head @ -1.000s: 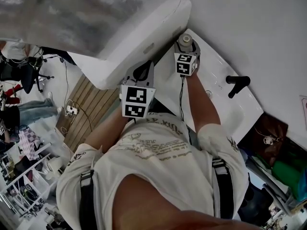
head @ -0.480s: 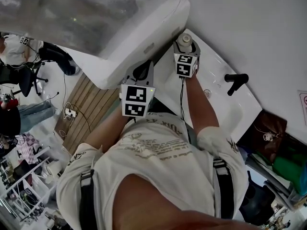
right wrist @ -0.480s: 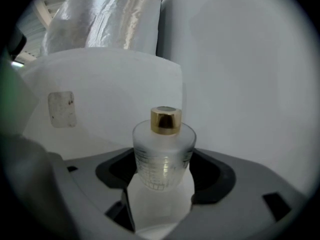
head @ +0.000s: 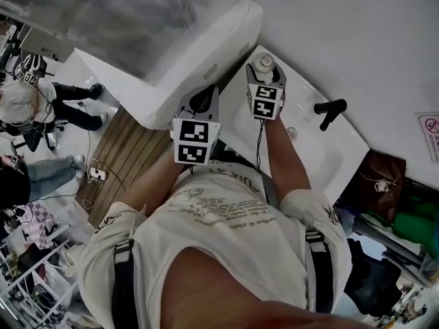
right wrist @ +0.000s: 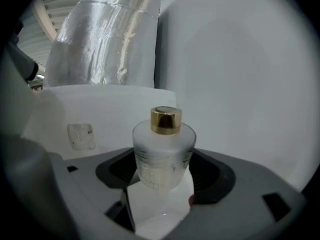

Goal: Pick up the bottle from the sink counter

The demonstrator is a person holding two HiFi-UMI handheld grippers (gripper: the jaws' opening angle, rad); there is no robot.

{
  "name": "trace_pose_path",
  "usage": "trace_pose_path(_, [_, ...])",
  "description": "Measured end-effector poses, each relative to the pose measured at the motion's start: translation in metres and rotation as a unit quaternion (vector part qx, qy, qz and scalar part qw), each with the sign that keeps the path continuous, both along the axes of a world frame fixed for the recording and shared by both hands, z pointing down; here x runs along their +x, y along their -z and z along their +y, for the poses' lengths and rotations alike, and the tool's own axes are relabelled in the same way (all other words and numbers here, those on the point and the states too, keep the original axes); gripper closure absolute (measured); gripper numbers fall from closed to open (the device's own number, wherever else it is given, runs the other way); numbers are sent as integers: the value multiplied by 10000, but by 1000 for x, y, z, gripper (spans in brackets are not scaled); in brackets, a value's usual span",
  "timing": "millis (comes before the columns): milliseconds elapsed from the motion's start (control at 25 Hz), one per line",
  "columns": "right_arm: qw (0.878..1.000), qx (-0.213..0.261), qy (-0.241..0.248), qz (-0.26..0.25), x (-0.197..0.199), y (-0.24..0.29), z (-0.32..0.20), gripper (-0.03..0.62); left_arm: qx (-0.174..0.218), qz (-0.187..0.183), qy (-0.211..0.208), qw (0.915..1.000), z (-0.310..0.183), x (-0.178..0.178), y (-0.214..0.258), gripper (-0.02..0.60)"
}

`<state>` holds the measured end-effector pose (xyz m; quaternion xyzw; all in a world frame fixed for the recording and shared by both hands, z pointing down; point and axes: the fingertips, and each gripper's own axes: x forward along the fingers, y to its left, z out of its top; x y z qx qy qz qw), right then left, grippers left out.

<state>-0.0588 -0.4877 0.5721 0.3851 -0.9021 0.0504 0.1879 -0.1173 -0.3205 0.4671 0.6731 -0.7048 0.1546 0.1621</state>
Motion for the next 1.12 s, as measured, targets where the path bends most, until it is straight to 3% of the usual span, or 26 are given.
trace_pose_path(600, [9986,416,-321,106,44,74,39,250,327,208,-280,9989,2,18,12,561])
trace_pose_path(1120, [9923,834,-909,-106,79,140,100,250,547,471,-495,9962,9,25,17,561])
